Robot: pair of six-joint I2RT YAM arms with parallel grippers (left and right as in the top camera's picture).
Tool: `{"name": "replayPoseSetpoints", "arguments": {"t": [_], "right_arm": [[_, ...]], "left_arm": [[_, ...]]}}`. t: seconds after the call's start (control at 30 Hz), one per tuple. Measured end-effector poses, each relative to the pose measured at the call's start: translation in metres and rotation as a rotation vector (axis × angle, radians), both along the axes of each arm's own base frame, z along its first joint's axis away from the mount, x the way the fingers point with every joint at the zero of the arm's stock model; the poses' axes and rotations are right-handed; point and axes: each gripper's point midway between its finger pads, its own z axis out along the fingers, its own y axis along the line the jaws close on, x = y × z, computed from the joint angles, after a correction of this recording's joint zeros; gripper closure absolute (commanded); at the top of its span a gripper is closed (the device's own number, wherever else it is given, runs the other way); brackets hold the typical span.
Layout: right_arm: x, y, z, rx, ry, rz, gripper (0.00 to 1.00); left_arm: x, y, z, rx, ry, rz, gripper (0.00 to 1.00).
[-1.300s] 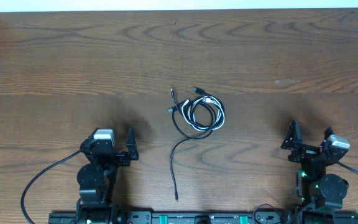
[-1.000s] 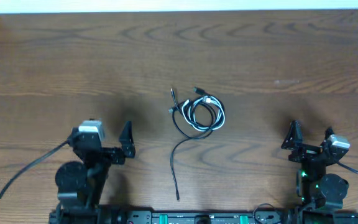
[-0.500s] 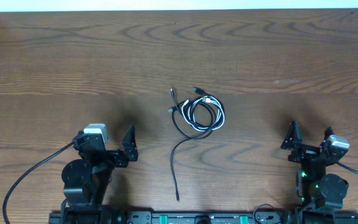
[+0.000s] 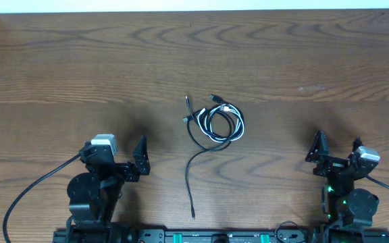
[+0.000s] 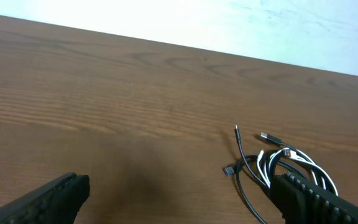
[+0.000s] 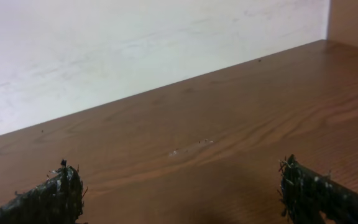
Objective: Untangle cables
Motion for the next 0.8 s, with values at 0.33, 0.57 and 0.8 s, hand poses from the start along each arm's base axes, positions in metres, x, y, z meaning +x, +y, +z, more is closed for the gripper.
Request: {"name": "replayPoseSetpoints", "arguments": {"t": [0.33, 0.57, 0.8], "right_arm": [[0.0000, 0.0000, 0.0000, 0.000, 0.000, 0.000, 0.01], [0.0000, 0.0000, 0.0000, 0.000, 0.000, 0.000, 0.01], [0.0000, 0.0000, 0.0000, 0.000, 0.000, 0.000, 0.01]], "left_arm": [[0.0000, 0.0000, -0.0001, 0.000, 0.000, 0.000, 0.00], [-0.0002, 0.0000, -0.0005, 0.000, 0.002, 0.000, 0.00], [-0.0012, 0.0000, -0.0035, 0.000, 0.015, 0.000, 0.00]]}}
